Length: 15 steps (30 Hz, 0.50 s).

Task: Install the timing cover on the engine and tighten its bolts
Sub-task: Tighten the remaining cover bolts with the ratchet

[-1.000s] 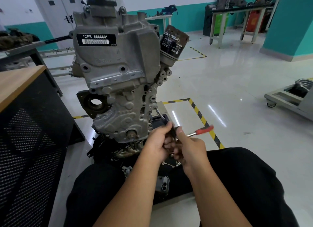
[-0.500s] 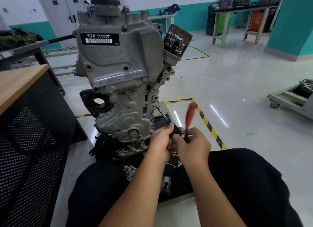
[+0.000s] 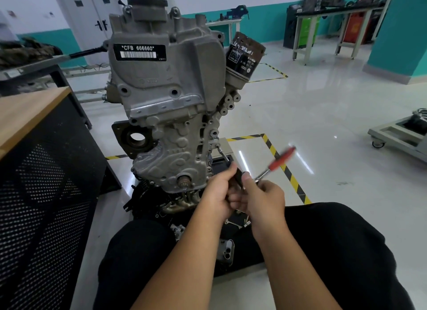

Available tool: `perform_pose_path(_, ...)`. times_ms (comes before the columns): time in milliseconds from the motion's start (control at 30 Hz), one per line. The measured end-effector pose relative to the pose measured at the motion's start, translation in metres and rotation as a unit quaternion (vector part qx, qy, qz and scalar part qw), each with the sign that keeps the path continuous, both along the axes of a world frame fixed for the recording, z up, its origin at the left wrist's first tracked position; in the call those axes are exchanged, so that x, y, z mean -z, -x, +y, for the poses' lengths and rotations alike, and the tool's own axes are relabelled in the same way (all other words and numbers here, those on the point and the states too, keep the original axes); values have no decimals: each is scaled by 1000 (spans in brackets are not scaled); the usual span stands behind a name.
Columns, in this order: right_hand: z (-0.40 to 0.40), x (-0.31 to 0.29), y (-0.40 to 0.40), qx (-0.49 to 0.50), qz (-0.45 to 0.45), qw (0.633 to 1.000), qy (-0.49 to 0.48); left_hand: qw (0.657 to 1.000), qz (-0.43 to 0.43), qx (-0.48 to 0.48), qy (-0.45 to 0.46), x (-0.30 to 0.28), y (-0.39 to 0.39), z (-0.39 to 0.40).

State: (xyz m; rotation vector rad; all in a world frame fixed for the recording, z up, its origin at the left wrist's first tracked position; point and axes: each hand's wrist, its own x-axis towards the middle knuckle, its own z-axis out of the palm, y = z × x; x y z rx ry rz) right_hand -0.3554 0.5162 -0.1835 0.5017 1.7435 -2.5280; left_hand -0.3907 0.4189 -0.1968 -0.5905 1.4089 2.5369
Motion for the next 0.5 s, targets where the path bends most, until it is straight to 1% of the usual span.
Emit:
perform_pose_path(33, 0, -6, -2, -22, -39, 989, 138, 1000, 8, 3, -15, -1, 1, -1)
perform_pose_path(67, 0, -8, 0, -28, -75, 972, 222, 1000, 18, -2, -16, -1, 1, -1)
perform_pose_path(100, 2, -6, 1, -24, -90, 967, 237, 1000, 23, -10, 1, 0, 2, -1)
perform_pose_path(133, 3, -5, 2, -20, -72, 980, 184, 999, 23, -16, 26, 1, 1, 0)
perform_pose_path(167, 4, -1, 3, -7, -42, 996, 81, 999, 23, -18, 44, 2, 0, 2)
perform_pose_path(200, 6, 4, 7, 30, -19, 999, -2, 998, 25, -19, 48, 3, -1, 5)
perform_pose_path(233, 5, 7, 8, 41, 12, 998, -52, 998, 27, -26, 46, 4, 0, 7)
perform_pose_path(300, -1, 8, 7, 41, 52, 996, -65, 998, 28, -35, 42, 5, 1, 7)
perform_pose_path(333, 1, 7, 5, 45, 58, 993, -92, 998, 28, -31, 39, 3, 1, 6)
perform_pose_path(367, 2, 3, 5, 28, 30, 998, -46, 999, 31, -25, 34, 3, 1, 4)
perform_pose_path(400, 4, -4, 3, 4, -4, 998, 58, 999, 38, -16, 27, 1, 1, 3)
perform_pose_path(433, 6, -9, 4, -11, -40, 987, 155, 999, 46, -10, 24, 1, 1, 2)
perform_pose_path(467, 8, -11, 5, -19, -65, 979, 190, 998, 48, -7, 29, 1, 1, 1)
perform_pose_path(500, 10, -11, 6, -22, -66, 984, 164, 998, 48, -11, 45, 1, 2, 1)
